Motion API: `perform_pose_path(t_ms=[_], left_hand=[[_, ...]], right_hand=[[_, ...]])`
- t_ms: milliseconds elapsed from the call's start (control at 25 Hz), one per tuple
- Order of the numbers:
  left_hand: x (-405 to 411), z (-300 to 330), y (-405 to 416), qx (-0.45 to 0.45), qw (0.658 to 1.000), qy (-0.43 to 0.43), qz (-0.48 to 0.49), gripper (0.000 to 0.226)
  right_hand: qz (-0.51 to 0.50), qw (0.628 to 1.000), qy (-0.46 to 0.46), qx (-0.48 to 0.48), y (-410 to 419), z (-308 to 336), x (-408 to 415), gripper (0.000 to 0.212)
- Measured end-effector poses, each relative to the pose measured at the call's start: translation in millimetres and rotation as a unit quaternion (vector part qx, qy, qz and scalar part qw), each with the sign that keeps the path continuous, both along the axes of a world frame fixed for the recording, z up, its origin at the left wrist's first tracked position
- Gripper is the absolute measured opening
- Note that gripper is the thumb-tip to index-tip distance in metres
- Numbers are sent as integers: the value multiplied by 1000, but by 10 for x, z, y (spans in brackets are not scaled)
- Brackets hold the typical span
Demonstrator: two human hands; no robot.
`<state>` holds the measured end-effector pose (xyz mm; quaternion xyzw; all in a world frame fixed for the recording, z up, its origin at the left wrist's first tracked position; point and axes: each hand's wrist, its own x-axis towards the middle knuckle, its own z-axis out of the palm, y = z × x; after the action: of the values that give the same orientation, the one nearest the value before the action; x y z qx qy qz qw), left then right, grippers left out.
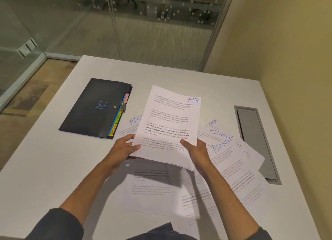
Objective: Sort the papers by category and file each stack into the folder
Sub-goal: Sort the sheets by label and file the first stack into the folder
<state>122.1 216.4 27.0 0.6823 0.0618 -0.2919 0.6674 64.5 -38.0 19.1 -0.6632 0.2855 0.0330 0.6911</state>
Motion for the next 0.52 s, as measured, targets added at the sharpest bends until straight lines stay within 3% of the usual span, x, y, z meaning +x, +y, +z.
perform_pose_path(t_ms=[200, 320, 400, 520], left_hand=[[385, -154, 278, 42, 998, 36, -40, 22], [817, -330, 489, 176, 981, -59, 50, 27], [1108, -471, 646, 349, 920, -163, 68, 30], [1446, -693, 765, 523, 825, -213, -10, 46]], right_hand=[[-16, 999, 13, -49, 256, -129, 168, 23], [-24, 998, 11, -58, 310, -179, 212, 25], [-25, 997, 13, -67, 328, -206, 226, 28], [-22, 996, 18, -79, 345, -231, 250, 28]])
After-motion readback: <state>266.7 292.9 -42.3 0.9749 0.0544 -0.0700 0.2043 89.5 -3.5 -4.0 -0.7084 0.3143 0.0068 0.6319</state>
